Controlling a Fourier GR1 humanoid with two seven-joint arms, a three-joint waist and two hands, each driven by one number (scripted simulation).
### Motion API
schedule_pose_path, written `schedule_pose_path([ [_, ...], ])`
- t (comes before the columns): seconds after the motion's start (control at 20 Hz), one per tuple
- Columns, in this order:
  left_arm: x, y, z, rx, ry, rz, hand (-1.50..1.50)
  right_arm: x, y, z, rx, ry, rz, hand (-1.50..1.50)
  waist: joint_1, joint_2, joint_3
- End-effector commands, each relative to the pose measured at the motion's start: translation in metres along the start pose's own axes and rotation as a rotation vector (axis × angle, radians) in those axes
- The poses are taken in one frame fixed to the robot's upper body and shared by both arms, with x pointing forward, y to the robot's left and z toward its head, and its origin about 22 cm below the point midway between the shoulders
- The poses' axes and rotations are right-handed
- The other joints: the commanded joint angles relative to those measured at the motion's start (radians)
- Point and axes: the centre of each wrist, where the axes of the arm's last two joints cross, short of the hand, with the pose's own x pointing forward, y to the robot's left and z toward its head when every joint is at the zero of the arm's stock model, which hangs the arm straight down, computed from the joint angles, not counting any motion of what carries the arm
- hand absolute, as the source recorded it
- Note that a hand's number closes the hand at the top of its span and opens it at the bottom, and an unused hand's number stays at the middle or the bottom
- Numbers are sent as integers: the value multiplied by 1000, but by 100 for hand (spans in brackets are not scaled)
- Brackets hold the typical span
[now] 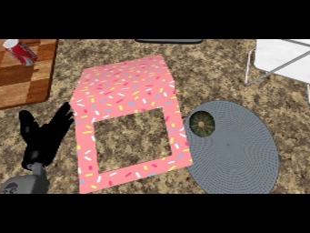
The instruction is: Pick the cupcake from the placemat and place it in the tiered shelf
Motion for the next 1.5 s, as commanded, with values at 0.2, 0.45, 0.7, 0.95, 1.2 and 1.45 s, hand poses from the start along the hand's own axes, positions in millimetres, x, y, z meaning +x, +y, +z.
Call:
schedule_pose_path([
  [0.2,-17,-5,0,-2,36,8,0,-14,-10,-2,-112,94,-288,-150,-3,6,-4],
  [0.45,-4,3,2,-7,37,7,0,-5,-9,-3,-110,86,-484,-150,-7,-1,-4],
  [0.7,-11,-13,5,-2,53,4,0,-13,-61,-1,-181,103,-673,-150,-11,-3,-4],
  [0.95,-11,10,0,5,37,-11,0,-34,-87,4,-384,175,-634,-150,-12,3,-5],
  [1.2,-3,-6,-1,12,32,3,0,-64,-115,13,-536,273,-672,-150,-18,0,-5],
  [1.45,-5,-2,-3,16,32,17,0,-115,-140,30,-566,315,-746,-150,-28,-2,-4],
])
